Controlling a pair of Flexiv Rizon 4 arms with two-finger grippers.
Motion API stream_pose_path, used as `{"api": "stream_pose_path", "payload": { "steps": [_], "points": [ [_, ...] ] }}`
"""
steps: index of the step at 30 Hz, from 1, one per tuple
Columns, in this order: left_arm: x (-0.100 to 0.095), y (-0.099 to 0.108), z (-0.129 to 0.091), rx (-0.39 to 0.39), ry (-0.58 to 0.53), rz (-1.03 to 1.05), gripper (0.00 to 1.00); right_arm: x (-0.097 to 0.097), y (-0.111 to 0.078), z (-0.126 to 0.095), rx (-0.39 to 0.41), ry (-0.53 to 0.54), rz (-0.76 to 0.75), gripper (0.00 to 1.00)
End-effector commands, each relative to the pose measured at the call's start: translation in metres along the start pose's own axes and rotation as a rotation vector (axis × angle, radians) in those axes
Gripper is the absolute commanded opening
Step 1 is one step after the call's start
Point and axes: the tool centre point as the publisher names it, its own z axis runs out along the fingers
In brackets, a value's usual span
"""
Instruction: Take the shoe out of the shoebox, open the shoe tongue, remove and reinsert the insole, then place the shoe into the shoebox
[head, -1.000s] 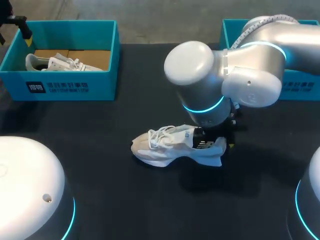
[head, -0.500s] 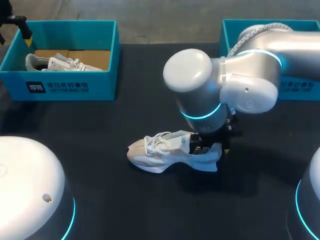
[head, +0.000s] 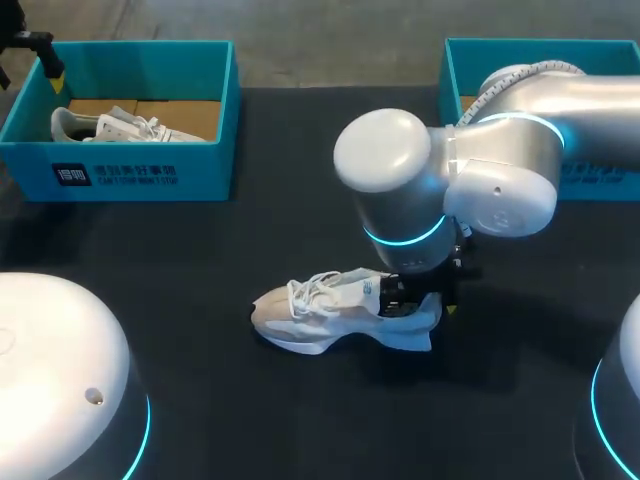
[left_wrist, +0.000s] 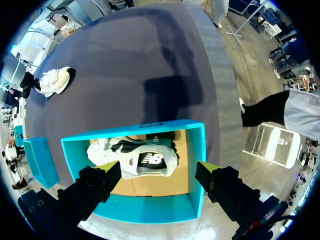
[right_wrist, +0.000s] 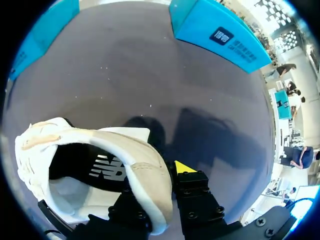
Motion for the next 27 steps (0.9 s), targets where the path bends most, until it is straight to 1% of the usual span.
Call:
{"api": "stream_pose_path", "payload": {
  "steps": [1,3,4,5,12,13,18,22,27],
  "points": [
    [0.0,-0.002,0.0,-0.002,0.002,0.001,1.0,0.003,0.002,0.003,0.002,0.005,0.0,0.0],
    [0.0,-0.002,0.0,-0.002,0.002,0.001,1.0,0.003,0.002,0.003,0.001,0.006,0.001,0.01],
    [0.0,-0.002,0.0,-0.002,0.002,0.001,1.0,0.001,0.001,-0.001,-0.002,0.007,0.009,0.9],
    [0.0,-0.002,0.0,-0.002,0.002,0.001,1.0,0.0,0.001,-0.003,-0.003,0.008,0.01,1.0],
    [0.0,-0.002,0.0,-0.002,0.002,0.001,1.0,-0.009,-0.001,-0.02,-0.011,0.013,0.023,1.0],
    [0.0,-0.002,0.0,-0.002,0.002,0.001,1.0,-0.01,-0.001,-0.025,-0.016,0.023,0.025,1.0],
    [0.0,-0.002,0.0,-0.002,0.002,0.001,1.0,-0.012,0.002,-0.036,-0.013,0.06,0.031,1.0],
    [0.0,-0.002,0.0,-0.002,0.002,0.001,1.0,-0.016,0.005,-0.054,-0.018,0.094,0.037,1.0],
    [0.0,-0.002,0.0,-0.002,0.002,0.001,1.0,-0.025,0.008,-0.07,-0.018,0.158,0.04,1.0]
  ]
}}
